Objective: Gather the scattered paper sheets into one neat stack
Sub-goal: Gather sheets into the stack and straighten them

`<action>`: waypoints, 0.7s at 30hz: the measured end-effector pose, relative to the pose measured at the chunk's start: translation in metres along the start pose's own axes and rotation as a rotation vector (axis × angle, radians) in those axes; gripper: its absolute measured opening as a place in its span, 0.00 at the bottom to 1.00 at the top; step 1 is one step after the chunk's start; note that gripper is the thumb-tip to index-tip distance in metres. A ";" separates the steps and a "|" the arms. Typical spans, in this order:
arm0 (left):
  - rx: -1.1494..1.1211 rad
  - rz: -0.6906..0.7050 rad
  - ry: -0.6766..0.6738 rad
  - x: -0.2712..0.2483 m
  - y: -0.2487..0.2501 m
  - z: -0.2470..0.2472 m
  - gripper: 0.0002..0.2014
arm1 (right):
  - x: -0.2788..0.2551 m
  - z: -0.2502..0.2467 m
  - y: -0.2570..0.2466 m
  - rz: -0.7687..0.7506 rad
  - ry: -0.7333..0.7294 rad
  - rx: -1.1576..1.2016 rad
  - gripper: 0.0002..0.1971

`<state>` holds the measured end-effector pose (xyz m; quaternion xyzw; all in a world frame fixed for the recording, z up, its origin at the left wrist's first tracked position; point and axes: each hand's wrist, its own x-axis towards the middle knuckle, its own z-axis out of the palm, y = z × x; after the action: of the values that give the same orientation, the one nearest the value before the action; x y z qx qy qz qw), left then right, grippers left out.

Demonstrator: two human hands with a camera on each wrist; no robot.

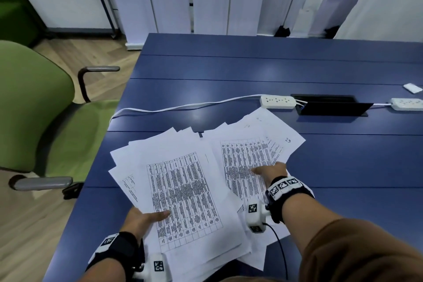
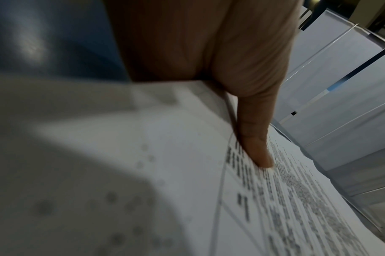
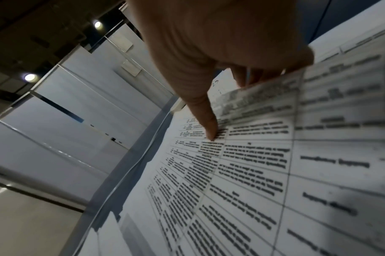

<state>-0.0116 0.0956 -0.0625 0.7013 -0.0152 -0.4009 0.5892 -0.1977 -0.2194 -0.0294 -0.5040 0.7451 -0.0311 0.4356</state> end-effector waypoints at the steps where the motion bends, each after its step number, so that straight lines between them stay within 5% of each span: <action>1: -0.009 0.007 -0.002 0.000 0.000 0.000 0.29 | 0.000 -0.002 0.000 0.038 0.038 -0.050 0.50; 9: -0.016 -0.021 0.012 0.006 -0.006 -0.003 0.36 | 0.000 -0.010 -0.004 0.027 0.105 -0.255 0.50; 16: -0.030 -0.030 0.011 0.005 -0.005 -0.003 0.32 | -0.002 -0.010 0.001 -0.221 0.061 0.098 0.31; 21: -0.044 -0.033 0.005 0.006 -0.007 -0.005 0.31 | -0.019 -0.026 -0.013 -0.504 0.242 0.176 0.03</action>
<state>-0.0079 0.0985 -0.0715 0.6893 0.0067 -0.4093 0.5977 -0.2038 -0.2216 0.0050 -0.6262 0.6374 -0.2628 0.3640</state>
